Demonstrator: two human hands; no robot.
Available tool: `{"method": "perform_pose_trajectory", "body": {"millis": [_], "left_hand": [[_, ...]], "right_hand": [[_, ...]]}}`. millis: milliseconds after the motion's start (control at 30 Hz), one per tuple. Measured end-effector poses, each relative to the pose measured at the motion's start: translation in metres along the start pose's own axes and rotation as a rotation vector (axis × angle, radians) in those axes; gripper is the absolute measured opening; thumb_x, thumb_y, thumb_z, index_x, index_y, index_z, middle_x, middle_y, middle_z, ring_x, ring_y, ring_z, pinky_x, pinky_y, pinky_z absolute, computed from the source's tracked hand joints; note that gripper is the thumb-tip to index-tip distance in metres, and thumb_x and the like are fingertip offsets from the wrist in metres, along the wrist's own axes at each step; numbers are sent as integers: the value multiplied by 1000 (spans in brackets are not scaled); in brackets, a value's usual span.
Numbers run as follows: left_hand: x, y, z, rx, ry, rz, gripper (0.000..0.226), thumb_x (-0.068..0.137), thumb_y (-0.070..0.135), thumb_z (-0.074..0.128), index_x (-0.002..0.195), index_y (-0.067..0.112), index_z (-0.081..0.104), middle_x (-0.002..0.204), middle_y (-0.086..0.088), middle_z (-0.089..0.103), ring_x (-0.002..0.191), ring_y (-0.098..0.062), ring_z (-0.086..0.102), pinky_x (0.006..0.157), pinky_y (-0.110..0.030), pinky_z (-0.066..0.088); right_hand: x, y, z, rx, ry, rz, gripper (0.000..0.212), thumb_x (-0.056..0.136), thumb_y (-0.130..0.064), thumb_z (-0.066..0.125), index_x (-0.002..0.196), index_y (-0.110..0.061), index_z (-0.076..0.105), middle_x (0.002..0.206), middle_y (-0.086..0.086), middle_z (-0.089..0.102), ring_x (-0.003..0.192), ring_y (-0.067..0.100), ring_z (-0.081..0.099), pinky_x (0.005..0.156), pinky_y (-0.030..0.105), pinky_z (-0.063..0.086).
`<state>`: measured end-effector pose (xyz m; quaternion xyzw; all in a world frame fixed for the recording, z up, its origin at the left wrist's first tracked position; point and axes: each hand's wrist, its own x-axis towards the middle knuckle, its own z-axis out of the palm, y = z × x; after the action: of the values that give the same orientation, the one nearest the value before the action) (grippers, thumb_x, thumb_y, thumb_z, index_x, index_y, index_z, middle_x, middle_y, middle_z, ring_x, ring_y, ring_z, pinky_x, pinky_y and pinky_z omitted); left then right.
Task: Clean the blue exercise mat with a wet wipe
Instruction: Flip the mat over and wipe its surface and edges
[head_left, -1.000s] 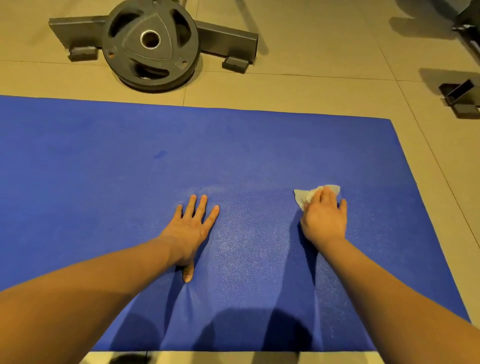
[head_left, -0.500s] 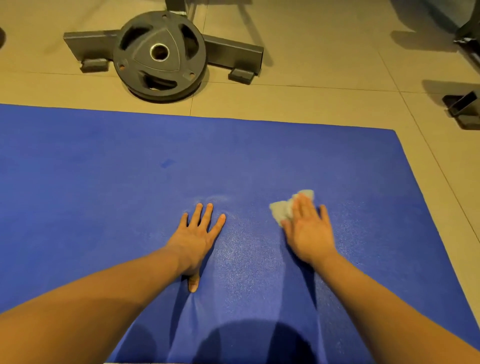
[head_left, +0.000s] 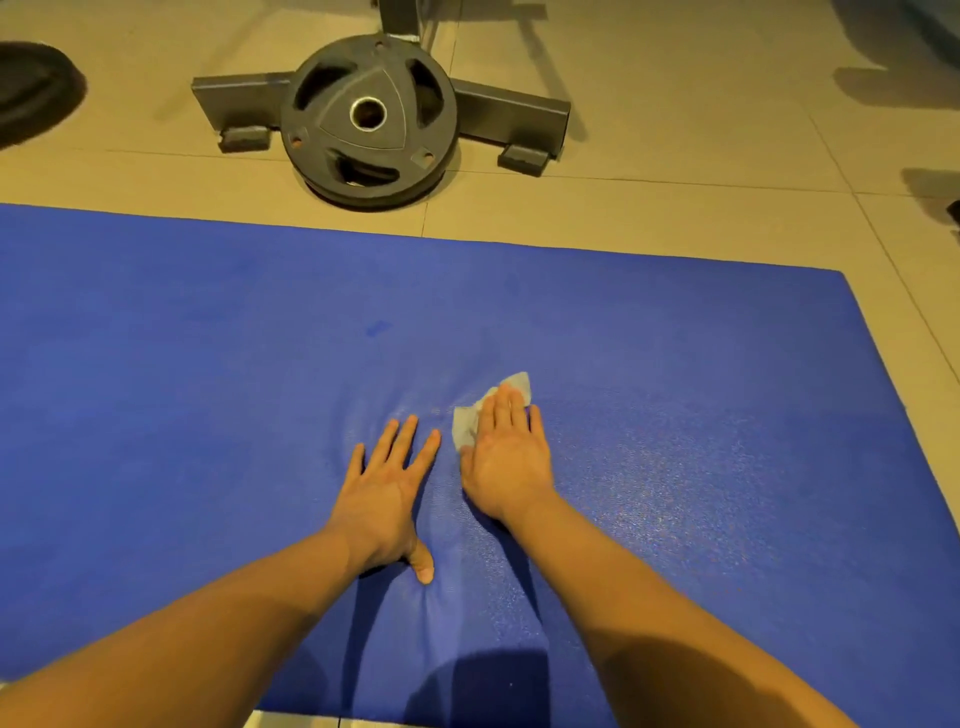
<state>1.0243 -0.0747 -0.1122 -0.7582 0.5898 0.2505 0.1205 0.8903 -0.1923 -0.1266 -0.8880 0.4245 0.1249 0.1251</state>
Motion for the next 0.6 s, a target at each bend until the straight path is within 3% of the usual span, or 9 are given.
{"method": "perform_pose_trajectory", "body": {"millis": [133, 233, 300, 400, 467, 600], "left_hand": [[-4, 9, -10, 0, -52, -45, 167, 47, 63, 94, 158, 28, -26, 164, -3, -34, 152, -28, -29, 125, -59, 0], [-3, 11, -21, -29, -104, -24, 155, 59, 65, 89, 160, 24, -22, 166, -6, -30, 154, -31, -24, 126, -57, 4], [-4, 13, -23, -139, 9, 6, 129, 76, 71, 74, 164, 22, -6, 170, -7, -14, 158, -30, -9, 128, -48, 10], [-5, 23, -22, -217, 325, 101, 88, 99, 59, 53, 164, 20, 10, 172, -4, 1, 158, -24, 5, 128, -39, 12], [3, 37, -22, -170, 348, 201, 80, 104, 53, 45, 165, 18, 7, 172, -2, -3, 158, -21, -1, 129, -39, 9], [42, 60, -26, -134, 293, 215, 83, 106, 54, 37, 163, 8, -1, 171, -7, -9, 158, -21, -9, 128, -34, -2]], "right_hand": [[-16, 23, -17, 257, 87, -104, 86, 102, -49, 44, 160, -3, 1, 169, 15, -2, 157, 29, -3, 127, 45, 8], [-48, 60, -28, 217, 108, -46, 82, 103, -50, 44, 161, -4, 9, 169, 17, 3, 156, 31, 4, 127, 44, 13], [-68, 90, -29, 47, -24, 94, 91, 96, -61, 49, 158, -3, 16, 167, 21, 8, 155, 36, 9, 125, 49, 19], [-82, 108, -30, -97, -328, 185, 133, 75, -84, 59, 160, -2, -2, 166, 24, -8, 154, 41, -5, 125, 55, 12], [-78, 100, -35, -150, -386, 192, 143, 67, -85, 66, 158, 3, -2, 165, 28, -7, 153, 46, -3, 124, 55, 15], [-60, 81, -52, -298, -427, 190, 133, 62, -82, 74, 153, 4, 28, 158, 39, 16, 146, 53, 22, 119, 55, 30]]}}
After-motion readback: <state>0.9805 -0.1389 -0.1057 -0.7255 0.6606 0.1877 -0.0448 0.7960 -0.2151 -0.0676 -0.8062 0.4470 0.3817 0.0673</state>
